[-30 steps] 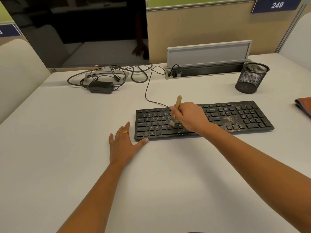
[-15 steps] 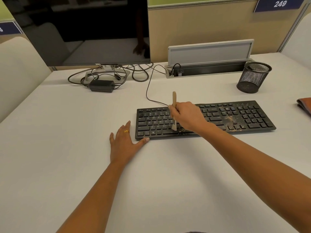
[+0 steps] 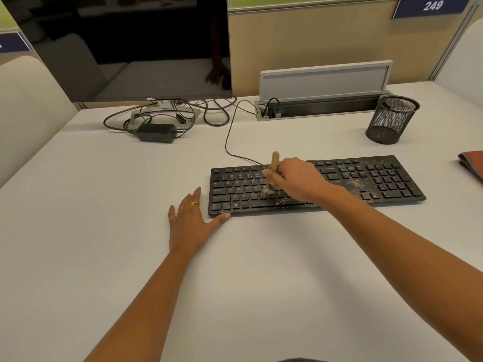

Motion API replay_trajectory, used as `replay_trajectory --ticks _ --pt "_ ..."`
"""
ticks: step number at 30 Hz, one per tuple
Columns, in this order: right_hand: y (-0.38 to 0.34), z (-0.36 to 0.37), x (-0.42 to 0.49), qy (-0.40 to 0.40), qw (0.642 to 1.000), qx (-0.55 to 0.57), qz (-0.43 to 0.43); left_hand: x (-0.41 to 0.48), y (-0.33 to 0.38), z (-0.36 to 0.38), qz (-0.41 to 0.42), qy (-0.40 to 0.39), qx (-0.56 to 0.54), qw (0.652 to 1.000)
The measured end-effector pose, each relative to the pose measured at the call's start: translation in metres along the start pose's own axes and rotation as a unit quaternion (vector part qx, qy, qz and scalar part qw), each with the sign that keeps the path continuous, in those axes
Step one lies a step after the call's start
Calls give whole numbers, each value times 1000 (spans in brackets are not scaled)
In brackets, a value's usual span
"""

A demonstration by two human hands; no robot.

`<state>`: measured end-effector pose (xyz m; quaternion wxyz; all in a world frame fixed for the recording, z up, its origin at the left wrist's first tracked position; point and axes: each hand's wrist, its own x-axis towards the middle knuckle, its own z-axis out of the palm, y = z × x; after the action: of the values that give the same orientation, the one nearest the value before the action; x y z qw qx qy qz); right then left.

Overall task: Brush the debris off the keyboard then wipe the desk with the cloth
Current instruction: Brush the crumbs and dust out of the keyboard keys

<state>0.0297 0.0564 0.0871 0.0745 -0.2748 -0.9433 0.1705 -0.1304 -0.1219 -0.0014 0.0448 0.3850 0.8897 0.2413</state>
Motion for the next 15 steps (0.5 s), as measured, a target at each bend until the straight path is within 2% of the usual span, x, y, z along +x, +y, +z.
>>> replay_trajectory --ticks 5,10,15 --pt "-7 5 -4 2 1000 22 9 0 1 0 2 3 -3 1000" --pt "-9 5 0 74 992 82 54 -1 1 0 3 4 -6 1000" --pt "-10 14 -1 48 995 71 53 -1 2 0 5 6 -10 1000"
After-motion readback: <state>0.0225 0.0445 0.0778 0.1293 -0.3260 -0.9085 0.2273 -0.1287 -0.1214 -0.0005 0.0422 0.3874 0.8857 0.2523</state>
